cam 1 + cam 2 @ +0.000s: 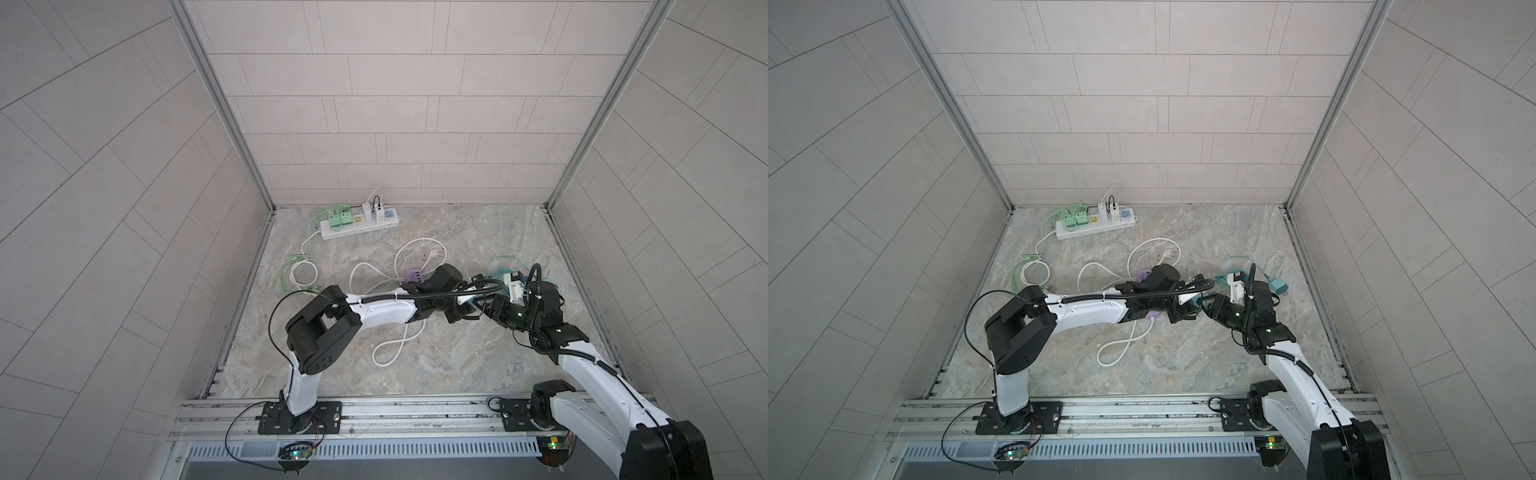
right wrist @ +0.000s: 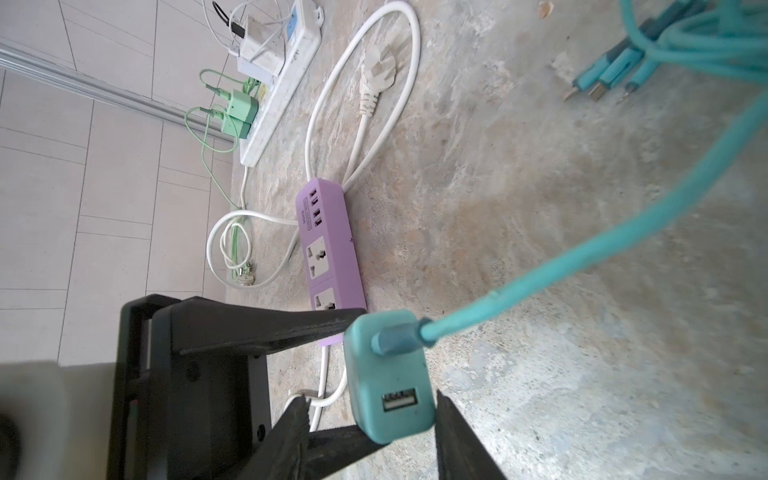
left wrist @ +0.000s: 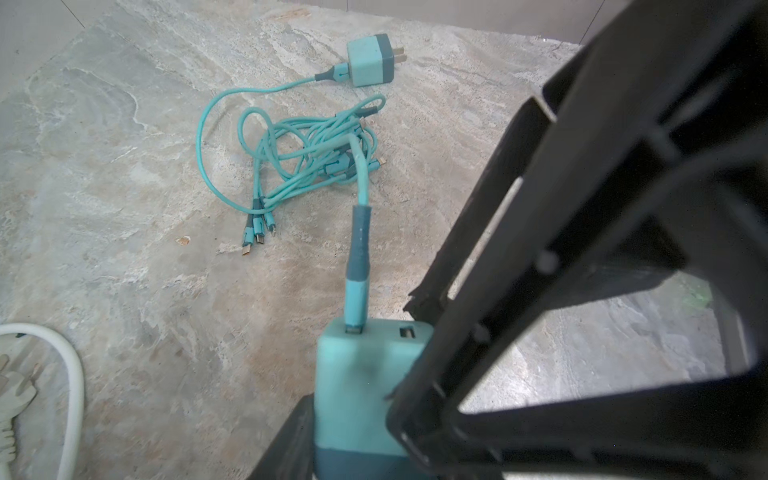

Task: Insert the plug
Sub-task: 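Regrasp the teal charger prongs-down with the right gripper and move it over the purple strip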

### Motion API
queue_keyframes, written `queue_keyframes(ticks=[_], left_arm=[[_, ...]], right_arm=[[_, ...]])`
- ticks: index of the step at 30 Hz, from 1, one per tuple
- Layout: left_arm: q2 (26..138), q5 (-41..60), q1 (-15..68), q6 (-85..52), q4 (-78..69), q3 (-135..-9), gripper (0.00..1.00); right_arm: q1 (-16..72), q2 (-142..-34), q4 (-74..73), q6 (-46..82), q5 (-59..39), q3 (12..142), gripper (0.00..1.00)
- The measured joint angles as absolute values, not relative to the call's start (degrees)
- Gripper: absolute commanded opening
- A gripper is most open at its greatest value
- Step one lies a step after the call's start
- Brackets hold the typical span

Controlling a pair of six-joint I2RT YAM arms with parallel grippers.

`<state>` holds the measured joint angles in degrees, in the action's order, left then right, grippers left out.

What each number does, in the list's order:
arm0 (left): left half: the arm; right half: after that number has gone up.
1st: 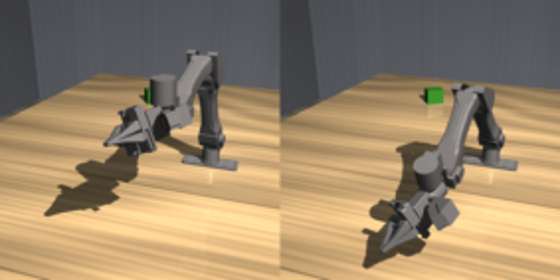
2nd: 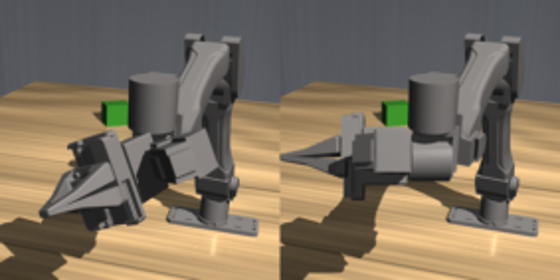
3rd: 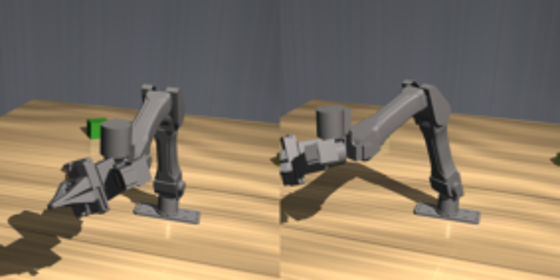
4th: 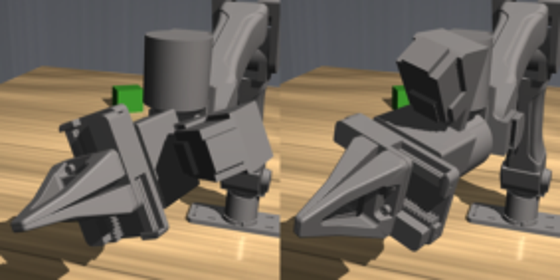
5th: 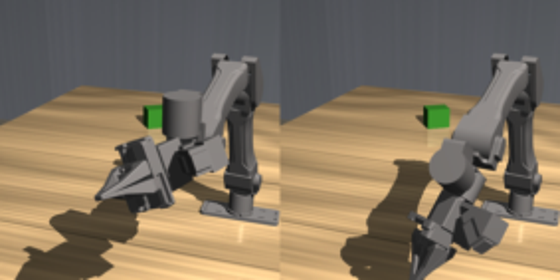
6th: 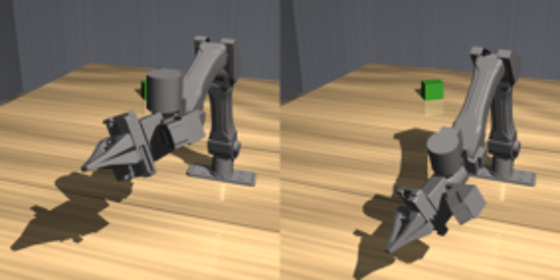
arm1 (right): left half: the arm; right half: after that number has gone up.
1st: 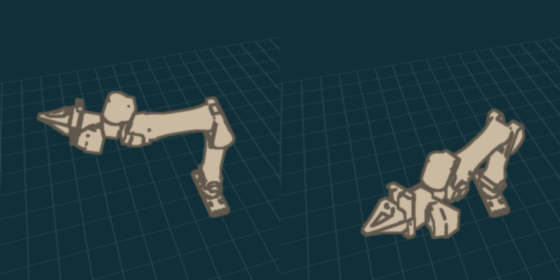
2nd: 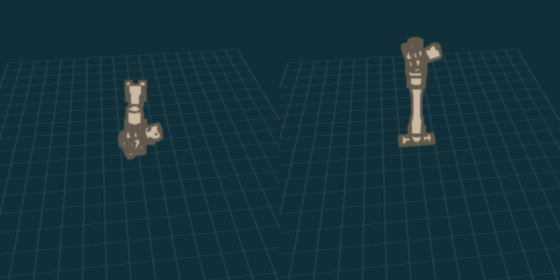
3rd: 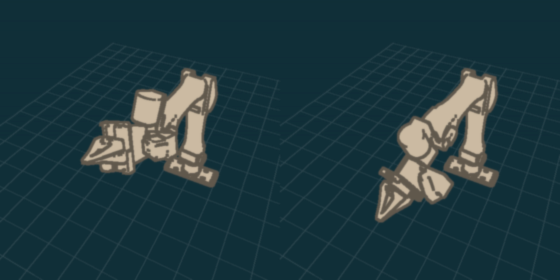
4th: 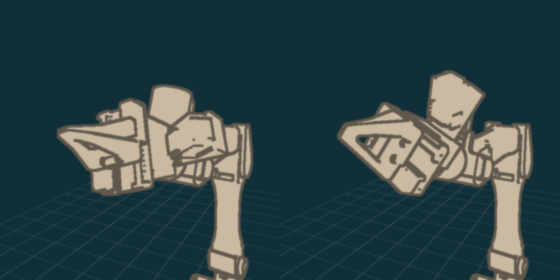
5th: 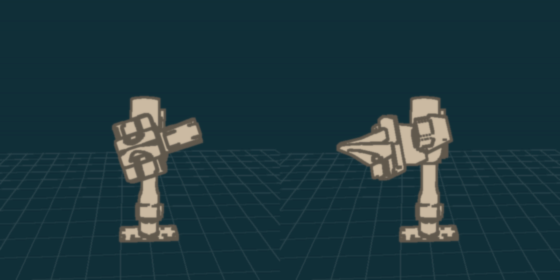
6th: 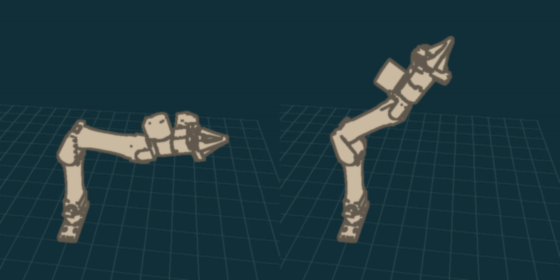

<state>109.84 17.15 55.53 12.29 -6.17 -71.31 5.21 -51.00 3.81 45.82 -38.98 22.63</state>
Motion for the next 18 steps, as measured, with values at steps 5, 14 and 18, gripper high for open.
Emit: queue_keyframes(ticks=[5,14,18], left_arm=[[107.9,17.6,55.5,12.3,-7.0,-69.4,0.30],[106.3,18.7,55.4,12.4,-8.6,-67.4,0.38],[106.3,18.5,55.1,12.3,-9.7,-66.8,0.50]], right_arm=[[5.8,-53.9,2.9,45.8,-39.3,23.6,0.47],[8.4,-56.6,-0.6,46.3,-39.8,23.6,0.19],[8.8,-56.5,-0.7,44.8,-39.2,23.6,0.10]])
